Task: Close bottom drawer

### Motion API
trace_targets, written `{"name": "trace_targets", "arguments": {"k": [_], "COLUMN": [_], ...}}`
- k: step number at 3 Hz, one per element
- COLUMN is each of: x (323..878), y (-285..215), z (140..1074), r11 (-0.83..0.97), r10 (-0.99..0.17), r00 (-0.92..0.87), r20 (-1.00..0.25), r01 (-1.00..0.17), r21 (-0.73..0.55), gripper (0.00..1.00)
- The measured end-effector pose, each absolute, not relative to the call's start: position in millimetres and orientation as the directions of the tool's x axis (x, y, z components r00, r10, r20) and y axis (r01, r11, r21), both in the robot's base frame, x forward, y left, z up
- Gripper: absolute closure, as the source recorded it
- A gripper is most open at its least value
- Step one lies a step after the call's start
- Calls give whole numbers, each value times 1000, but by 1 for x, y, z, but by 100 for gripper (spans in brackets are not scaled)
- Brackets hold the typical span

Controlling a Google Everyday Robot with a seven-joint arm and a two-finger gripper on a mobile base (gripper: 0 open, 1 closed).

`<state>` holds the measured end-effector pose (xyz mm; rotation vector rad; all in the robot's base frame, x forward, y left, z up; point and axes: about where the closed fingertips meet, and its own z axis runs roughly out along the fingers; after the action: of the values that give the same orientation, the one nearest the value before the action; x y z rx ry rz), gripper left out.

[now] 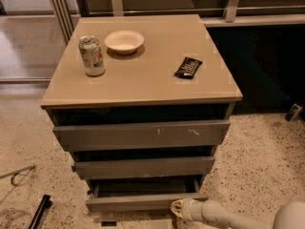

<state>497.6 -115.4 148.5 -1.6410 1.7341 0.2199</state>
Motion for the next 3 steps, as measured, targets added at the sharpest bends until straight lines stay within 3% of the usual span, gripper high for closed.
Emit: {"name": "trace_targets", "arguments": {"k": [3], "x": [557], "y": [-110], "z": [144], "r11": [182], "r10": [-807], "r00": [69], "r20": [-587], "r01": [-916], "r21": [-357], "gripper": [100]}}
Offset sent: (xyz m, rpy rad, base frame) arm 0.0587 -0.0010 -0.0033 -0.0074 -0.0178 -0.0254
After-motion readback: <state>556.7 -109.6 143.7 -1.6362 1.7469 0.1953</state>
